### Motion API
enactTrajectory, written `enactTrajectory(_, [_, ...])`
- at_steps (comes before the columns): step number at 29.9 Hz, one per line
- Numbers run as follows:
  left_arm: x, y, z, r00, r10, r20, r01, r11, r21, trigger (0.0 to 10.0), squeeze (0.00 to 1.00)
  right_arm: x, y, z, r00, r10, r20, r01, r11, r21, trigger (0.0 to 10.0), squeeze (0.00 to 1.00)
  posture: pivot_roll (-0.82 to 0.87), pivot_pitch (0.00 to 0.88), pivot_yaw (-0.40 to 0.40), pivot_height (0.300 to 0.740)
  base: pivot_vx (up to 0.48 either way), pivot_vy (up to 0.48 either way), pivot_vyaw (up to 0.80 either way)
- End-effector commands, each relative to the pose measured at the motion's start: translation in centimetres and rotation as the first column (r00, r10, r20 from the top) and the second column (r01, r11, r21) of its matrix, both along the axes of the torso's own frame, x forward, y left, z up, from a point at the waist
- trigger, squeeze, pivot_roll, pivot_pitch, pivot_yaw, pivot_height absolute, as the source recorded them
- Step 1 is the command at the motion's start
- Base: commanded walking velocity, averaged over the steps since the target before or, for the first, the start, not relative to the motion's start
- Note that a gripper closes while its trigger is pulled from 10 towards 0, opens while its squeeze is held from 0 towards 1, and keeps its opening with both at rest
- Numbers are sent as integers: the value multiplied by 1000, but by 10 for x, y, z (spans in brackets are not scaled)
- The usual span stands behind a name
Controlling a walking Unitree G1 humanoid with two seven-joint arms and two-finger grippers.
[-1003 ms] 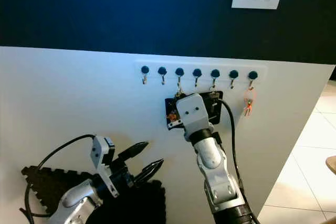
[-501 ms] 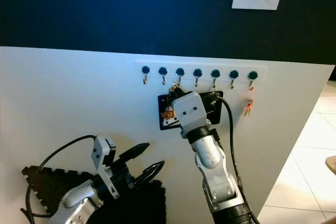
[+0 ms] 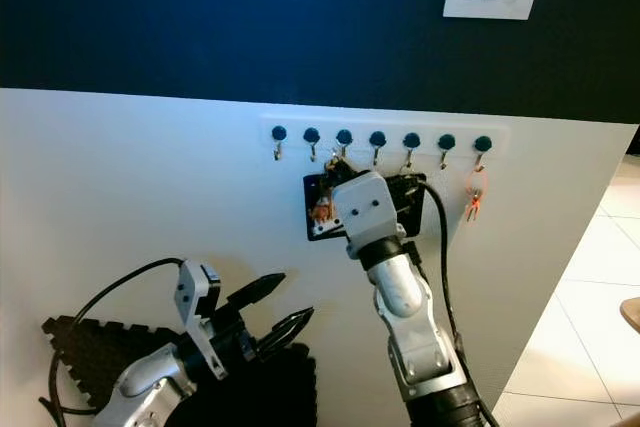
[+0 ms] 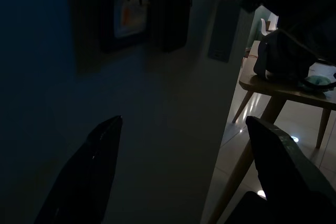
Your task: Hang keys on a hook
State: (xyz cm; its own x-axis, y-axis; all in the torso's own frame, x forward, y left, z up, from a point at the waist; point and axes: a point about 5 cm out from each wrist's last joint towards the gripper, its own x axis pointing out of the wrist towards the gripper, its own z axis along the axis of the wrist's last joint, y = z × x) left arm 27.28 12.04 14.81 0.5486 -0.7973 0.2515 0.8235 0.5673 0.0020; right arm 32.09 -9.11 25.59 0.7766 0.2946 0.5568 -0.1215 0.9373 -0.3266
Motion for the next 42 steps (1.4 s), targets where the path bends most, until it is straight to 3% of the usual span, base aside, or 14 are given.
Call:
enactTrajectory(1, [-1, 1, -2, 1000, -8, -10, 8, 1000, 30, 10000, 0, 3, -3, 1, 1000, -19, -3, 19, 1000, 11, 10000, 0, 53, 32, -2, 740, 0, 0, 0])
enactTrajectory(17, [-1, 1, -3, 1000, -12, -14, 12, 999, 34, 10000, 0, 14, -15, -11, 992, -89, -94, 90, 996, 4, 10000, 0, 56, 36, -2, 740, 0, 0, 0])
enactTrajectory(33, [-2, -1, -4, 1000, -21, -18, 21, 999, 41, 10000, 0, 3, -17, -46, 976, -97, -193, 97, 995, -10, 10000, 0, 52, 39, -1, 740, 0, 0, 0])
enactTrajectory(42, [-2, 0, -4, 1000, -20, -17, 21, 999, 47, 10000, 0, 1, -15, -49, 977, -90, -196, 90, 996, -8, 10000, 0, 51, 39, 1, 740, 0, 0, 0])
